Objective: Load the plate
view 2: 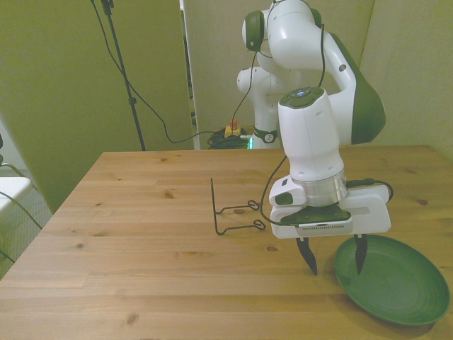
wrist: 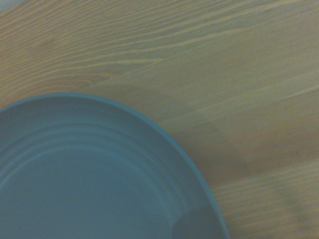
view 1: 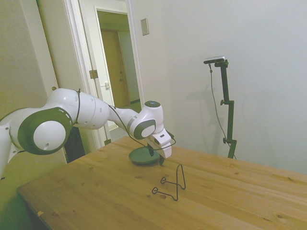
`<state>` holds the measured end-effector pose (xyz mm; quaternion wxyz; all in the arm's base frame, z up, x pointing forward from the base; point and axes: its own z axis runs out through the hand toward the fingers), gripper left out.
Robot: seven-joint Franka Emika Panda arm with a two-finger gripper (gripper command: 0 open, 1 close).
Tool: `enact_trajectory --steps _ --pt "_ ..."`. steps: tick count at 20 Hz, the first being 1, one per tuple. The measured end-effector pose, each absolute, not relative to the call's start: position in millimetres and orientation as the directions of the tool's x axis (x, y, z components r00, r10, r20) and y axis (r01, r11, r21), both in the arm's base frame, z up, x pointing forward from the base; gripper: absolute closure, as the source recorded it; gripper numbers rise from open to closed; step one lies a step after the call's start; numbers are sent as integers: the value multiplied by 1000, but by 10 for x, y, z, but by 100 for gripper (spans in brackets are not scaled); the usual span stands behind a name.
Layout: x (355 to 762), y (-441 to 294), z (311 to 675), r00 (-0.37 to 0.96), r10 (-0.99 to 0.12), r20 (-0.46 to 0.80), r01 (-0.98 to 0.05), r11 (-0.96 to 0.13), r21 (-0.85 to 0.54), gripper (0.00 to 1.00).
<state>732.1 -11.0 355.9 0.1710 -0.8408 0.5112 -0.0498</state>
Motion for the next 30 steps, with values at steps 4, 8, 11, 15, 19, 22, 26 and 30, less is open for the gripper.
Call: enact_trajectory --steps 4,8,11,15,19,22,26,30 --pt "7322 -102 3536 473 -876 -93 -843 -420 -336 100" --pt "7322 -105 3513 473 -876 -95 -844 -419 -334 100" --pt "7323 -107 3498 472 -876 -96 -845 -419 -332 100" --pt "7323 -109 3480 472 -876 -97 -846 -419 -330 100" --pt "7332 -114 3507 472 -877 -95 -844 -418 -334 100" --pt "7335 -116 3518 472 -877 -94 -844 -418 -335 100" --pt "7340 -117 3565 476 -874 -100 -845 -422 -329 100" --pt "7330 -111 3716 482 -871 -94 -839 -429 -335 100"
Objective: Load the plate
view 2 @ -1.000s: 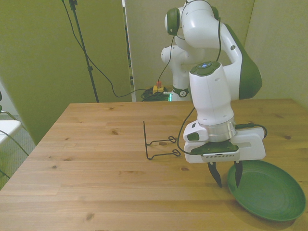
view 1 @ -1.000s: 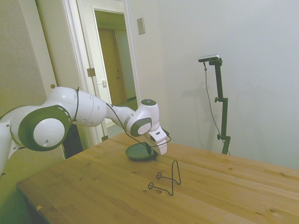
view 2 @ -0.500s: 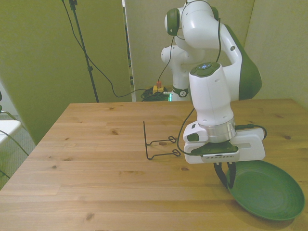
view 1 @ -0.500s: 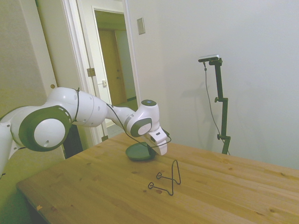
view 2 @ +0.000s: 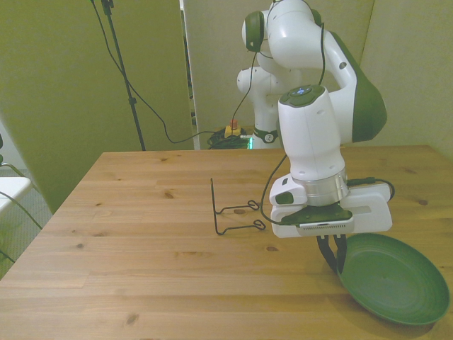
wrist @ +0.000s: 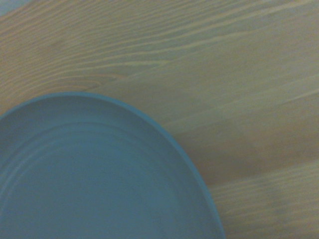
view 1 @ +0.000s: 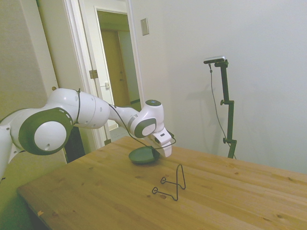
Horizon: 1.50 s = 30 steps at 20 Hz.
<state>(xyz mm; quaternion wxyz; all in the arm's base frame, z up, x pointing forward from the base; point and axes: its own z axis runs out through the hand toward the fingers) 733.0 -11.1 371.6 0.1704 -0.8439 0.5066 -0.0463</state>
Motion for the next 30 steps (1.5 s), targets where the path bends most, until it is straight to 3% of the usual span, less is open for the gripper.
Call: enact_trajectory --steps 10,15,24,30 --pt "7319 109 4343 466 -884 -44 -850 -433 -299 100" --pt "7221 221 4847 469 -881 64 -847 -469 -252 100" --pt "6806 54 5499 494 -818 295 -842 -535 -73 100" --pt "6245 -227 5557 527 -754 392 -832 -551 58 100"
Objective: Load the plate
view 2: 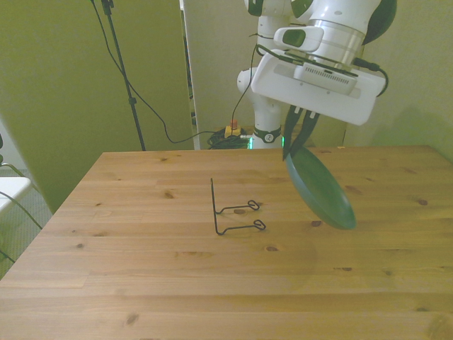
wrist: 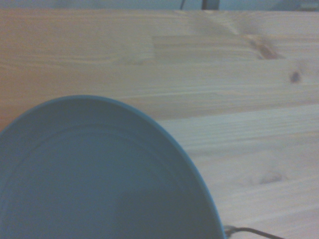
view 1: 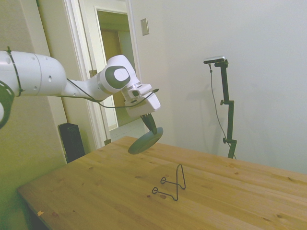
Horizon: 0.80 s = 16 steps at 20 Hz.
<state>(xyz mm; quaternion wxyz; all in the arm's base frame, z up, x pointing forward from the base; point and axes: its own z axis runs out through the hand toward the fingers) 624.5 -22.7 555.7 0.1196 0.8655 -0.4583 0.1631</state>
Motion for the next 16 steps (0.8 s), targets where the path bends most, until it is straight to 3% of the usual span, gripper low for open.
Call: enact_trajectory --steps 7,16 --pt "5867 -689 5462 557 -650 517 -804 -578 139 100" --pt "5729 -807 5420 603 -498 623 -760 -595 260 100"
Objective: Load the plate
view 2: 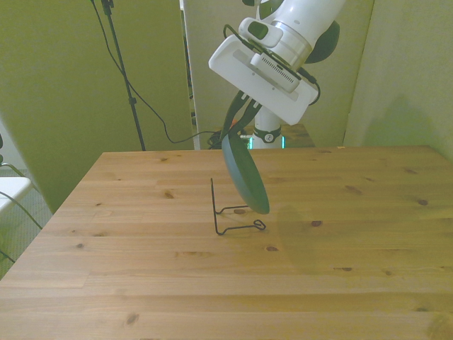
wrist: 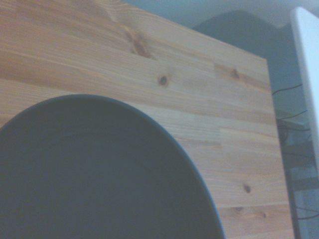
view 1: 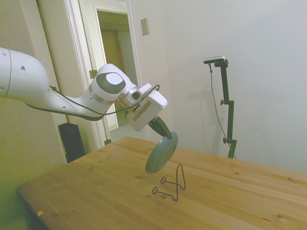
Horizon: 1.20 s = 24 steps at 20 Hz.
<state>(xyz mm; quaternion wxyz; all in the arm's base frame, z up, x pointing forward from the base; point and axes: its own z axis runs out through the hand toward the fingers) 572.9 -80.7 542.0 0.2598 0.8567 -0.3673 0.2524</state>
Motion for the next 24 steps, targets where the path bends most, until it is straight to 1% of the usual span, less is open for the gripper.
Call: enact_trajectory --steps 4,10,17,24 --pt "5715 -740 5249 616 -445 650 -750 -582 313 100" --pt "5739 -633 5032 621 -392 679 -745 -565 356 100" --pt "5756 -627 4819 625 -384 679 -746 -549 377 100" --pt "5769 -629 4775 626 -384 679 -746 -546 381 100"
